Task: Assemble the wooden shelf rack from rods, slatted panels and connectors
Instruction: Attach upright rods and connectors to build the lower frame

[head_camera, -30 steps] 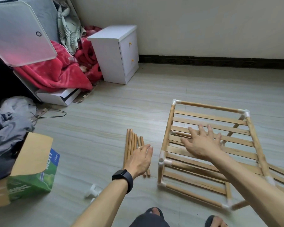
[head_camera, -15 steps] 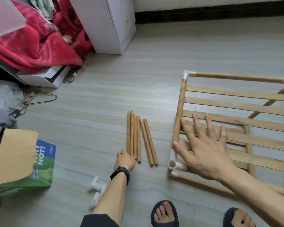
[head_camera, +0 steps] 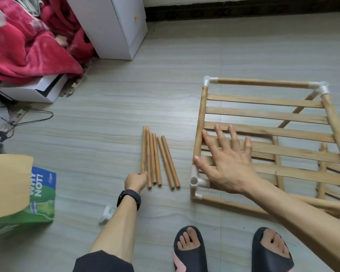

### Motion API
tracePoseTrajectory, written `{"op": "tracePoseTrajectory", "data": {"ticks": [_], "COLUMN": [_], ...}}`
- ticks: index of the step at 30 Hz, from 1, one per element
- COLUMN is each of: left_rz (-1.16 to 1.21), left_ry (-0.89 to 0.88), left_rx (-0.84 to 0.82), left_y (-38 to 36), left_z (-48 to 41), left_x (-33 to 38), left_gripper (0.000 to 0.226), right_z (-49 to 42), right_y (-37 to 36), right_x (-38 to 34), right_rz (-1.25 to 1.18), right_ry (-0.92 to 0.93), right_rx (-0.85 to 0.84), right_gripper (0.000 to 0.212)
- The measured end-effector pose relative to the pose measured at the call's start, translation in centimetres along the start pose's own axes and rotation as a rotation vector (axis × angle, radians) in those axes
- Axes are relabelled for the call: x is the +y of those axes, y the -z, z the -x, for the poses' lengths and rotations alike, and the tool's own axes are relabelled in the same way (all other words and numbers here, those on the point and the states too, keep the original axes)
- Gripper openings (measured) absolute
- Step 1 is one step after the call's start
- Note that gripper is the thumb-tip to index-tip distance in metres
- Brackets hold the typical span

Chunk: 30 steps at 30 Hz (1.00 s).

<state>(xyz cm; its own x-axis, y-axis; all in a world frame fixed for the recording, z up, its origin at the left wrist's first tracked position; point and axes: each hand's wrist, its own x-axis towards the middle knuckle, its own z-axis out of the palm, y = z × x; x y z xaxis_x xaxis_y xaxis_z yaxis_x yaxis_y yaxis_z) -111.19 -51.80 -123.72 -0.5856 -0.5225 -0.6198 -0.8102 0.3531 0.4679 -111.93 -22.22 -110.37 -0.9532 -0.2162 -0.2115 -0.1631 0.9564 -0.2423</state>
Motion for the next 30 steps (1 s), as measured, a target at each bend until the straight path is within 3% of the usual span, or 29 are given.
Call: {"op": "tracePoseTrajectory", "data": {"ticks": [3, 6, 9, 11, 13, 15, 17, 20, 27, 30], "left_rz": [0.247, 0.268, 0.183, 0.115, 0.104, 0.069, -0.031, -0.111, -0.17, -0.16], "left_ry": [-0.18, -0.454, -0.692, -0.795, -0.853, -0.876, -0.869, -0.789, -0.746, -0.776], "left_rx": [-0.148, -0.258, -0.344, -0.354, -0.332, -0.3, -0.312, -0.381, -0.25, -0.201], "left_y": [2.7, 5.3, 7.3, 8.0, 8.1, 7.5, 6.1, 3.6, -0.1, -0.4], "left_z": [3.4, 8.3, 13.2, 15.5, 17.4, 18.5, 19.0, 19.1, 18.9, 18.7], "left_x": [1.5, 3.6, 5.9, 7.0, 7.9, 8.4, 8.3, 7.2, 5.3, 4.6], "left_gripper": [0.032, 0.01, 0.021, 0.021, 0.021, 0.023, 0.047, 0.08, 0.019, 0.025], "right_z": [0.1, 0.8, 1.6, 2.2, 2.9, 3.9, 5.3, 7.2, 9.0, 8.8], "right_y": [0.6, 2.1, 5.9, 9.3, 12.5, 14.8, 16.0, 16.7, 14.1, 13.6], "right_x": [0.0, -0.4, -1.5, -2.5, -3.3, -3.8, -4.1, -4.1, -4.6, -3.7], "right_rz": [-0.018, -0.074, -0.434, -0.877, -1.082, -0.957, -0.788, -0.753, -0.734, -0.766], "right_ry": [-0.011, -0.021, -0.012, 0.02, 0.087, 0.185, 0.24, 0.225, 0.226, 0.175], "right_rx": [0.0, -0.029, -0.034, 0.021, 0.144, 0.283, 0.31, 0.285, 0.296, 0.268], "right_gripper": [0.096, 0.111, 0.119, 0.099, 0.064, 0.044, 0.043, 0.04, 0.023, 0.022]}}
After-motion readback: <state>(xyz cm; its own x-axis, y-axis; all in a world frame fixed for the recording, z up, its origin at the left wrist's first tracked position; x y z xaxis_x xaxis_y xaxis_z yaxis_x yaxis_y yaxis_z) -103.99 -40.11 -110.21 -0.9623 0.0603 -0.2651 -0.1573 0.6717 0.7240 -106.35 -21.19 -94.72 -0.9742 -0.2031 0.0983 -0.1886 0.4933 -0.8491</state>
